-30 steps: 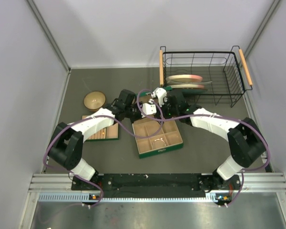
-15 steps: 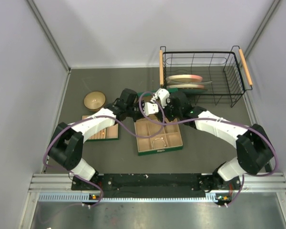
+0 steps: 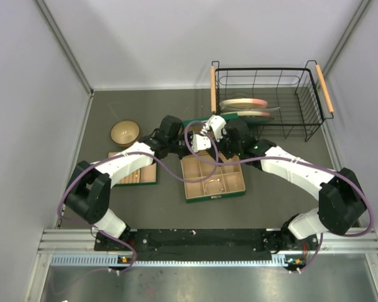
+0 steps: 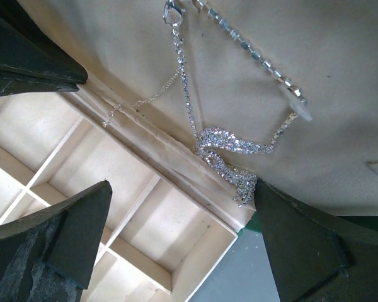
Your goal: Organize the mixed jewelry
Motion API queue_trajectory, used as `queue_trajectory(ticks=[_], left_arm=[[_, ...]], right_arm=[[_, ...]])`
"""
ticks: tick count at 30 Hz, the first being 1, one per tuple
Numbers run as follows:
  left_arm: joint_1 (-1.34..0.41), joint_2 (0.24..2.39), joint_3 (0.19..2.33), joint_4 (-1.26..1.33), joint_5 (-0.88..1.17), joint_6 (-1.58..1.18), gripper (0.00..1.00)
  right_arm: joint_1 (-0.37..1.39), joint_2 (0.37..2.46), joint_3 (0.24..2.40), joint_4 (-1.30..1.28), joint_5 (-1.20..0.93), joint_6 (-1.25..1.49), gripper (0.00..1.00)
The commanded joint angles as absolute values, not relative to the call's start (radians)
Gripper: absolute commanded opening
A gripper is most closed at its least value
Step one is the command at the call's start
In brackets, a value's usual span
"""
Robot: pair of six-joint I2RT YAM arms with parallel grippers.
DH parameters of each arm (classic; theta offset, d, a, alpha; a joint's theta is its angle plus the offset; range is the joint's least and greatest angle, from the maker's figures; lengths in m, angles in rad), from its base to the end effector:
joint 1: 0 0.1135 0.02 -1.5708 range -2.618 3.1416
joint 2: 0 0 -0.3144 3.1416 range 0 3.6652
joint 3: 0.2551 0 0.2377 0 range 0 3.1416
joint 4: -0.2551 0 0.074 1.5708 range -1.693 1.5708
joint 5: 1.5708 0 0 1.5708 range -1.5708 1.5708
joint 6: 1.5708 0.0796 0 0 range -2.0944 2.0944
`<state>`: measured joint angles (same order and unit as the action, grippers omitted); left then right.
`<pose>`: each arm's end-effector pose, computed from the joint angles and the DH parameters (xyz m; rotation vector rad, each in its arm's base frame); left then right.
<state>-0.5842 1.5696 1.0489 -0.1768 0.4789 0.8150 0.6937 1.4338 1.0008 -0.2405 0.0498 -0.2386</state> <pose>0.2799 -0.2291 0.2726 1.6037 1.5174 -0.4141 0.2570 0.2086 0.2871 -0.9871 2.0221 0.1897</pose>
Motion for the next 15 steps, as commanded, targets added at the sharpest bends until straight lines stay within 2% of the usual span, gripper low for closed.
queue_trajectory(ticks=[1,6,15], left_arm=[[-0.58,1.585,1.109,-0.117,0.492,0.77,0.1],[-0.58,1.595,1.112,-0.117,0.495,0.755,0.28],[-0.581,1.603,1.117,-0.117,0.482,0.746,0.32]], right_arm=[[0.729,1.378,1.081,-0.27,0.055,-0.336,0.97],[0.729,1.376,1.097,-0.29,0.014,-0.331,0.98],[0.718,1.39,1.08,-0.29,-0.009,-0.305,0.99]])
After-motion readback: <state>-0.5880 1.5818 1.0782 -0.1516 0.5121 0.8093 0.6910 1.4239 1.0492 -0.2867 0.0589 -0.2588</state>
